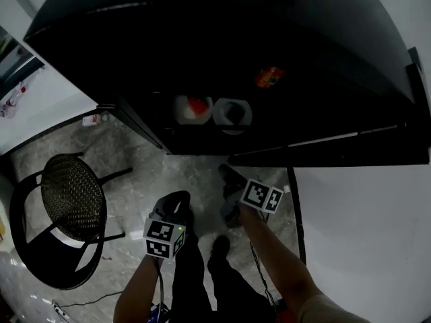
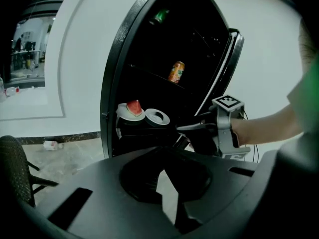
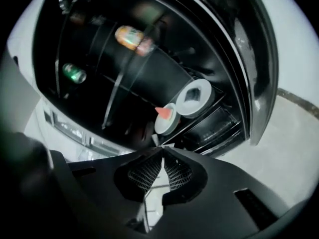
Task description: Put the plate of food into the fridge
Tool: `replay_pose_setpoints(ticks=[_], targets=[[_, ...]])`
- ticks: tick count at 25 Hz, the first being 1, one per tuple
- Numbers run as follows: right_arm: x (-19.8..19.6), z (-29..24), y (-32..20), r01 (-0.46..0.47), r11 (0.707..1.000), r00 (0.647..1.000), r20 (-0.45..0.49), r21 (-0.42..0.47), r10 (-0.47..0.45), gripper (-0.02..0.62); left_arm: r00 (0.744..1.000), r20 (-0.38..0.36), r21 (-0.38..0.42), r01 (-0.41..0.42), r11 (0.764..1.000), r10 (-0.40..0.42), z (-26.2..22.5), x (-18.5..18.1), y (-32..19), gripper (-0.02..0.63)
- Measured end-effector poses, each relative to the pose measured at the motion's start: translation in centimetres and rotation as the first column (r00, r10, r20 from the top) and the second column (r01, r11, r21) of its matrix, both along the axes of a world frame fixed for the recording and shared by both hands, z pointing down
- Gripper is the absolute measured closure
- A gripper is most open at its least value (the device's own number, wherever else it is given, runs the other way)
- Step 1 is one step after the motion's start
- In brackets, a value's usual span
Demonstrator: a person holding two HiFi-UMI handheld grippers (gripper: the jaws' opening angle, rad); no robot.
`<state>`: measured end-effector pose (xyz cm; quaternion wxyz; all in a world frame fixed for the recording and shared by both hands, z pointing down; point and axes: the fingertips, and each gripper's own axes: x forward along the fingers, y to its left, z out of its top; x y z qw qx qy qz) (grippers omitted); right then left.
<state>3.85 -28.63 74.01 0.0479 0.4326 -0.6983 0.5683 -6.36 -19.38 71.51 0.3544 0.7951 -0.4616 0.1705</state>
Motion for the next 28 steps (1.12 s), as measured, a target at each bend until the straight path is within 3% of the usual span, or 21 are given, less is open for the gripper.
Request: replay_pose_setpoints(ticks=[11,20,28], targets=[[0.6,-6.0,5.4,0.074,0.997,0.995,0.061,-0.018,-0.073,0.566,0.999,0.045,0.020,-0.016,1.000,0.015,-5.4,-0.1,-1.2,0.595],[-0.9,-13.1,7.0,0.206,0.976,0.974,0.079,0.069,-0.211,0.566,0.995,0.072,0.047,-0.069,0.997,0.066,-10.7,1.3,-1.3,0.595],[-0.8,-17.2,8.6,0.252,0.963,0.961,0.092,0.093,-0.260,0.566,0.995,0.080,0.079,-0.063,0.995,0.057,-15.0,1.6,-1.7,0.595]])
